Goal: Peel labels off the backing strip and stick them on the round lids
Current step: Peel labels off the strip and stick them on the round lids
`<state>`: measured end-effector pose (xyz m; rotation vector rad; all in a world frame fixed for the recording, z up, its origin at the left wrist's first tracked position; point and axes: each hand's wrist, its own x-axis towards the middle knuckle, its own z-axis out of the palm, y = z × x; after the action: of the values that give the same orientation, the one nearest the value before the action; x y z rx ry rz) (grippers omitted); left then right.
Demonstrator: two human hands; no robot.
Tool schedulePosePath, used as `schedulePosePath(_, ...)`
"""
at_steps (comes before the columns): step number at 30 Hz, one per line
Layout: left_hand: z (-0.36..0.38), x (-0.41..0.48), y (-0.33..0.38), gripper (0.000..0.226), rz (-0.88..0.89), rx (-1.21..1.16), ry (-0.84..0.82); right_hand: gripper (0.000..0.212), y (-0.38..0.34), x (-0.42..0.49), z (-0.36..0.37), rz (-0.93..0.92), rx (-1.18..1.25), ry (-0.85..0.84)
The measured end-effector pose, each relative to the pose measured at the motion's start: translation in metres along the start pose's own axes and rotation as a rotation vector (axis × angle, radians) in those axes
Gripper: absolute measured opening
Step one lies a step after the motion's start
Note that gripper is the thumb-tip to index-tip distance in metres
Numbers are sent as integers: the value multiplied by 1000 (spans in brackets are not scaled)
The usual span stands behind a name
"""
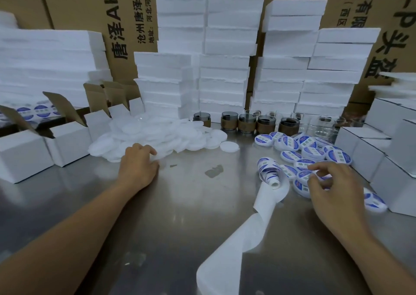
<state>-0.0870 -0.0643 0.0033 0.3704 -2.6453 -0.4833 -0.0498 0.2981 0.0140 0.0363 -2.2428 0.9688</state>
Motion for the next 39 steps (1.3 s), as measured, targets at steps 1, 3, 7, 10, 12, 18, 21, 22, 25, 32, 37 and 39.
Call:
schedulePosePath(1,0,1,-1,27,9,15,6,16,0,0,0,-3,4,1)
schedulePosePath(3,-2,2,1,23,32,74,48,17,0,0,0,-6,8,2)
schedulePosePath(7,-7,-4,15,18,87,100,206,19,-1,0,0,-3,25,-15)
schedulePosePath(10,-18,-14,43,16,125,-263,245,21,-4,-1,1,-8,25,-20)
schedulePosePath(12,-27,-25,72,12,102,-646,147,20,-8,-3,1,-5,50,-17)
schedulePosePath(18,-24,-74,146,11,22,-1228,-222,19,-35,-17,2,9,366,-107)
schedulePosePath(21,-19,-87,167,13,60,-1291,-327,15,-48,-17,0,81,656,-233)
schedulePosePath(22,-18,-90,172,14,79,-1295,-355,15,-50,-16,-1,122,729,-254)
schedulePosePath(25,-11,-93,175,20,76,-1298,-390,16,-51,-14,-1,241,823,-271)
schedulePosePath(32,-1,-96,172,16,-28,-1426,-563,5,-50,-20,9,335,801,-422)
schedulePosePath(37,3,-93,170,11,-76,-1505,-542,6,-46,-16,8,337,761,-300)
schedulePosePath(39,5,-90,166,12,-118,-1581,-524,7,-33,-10,8,310,580,-104)
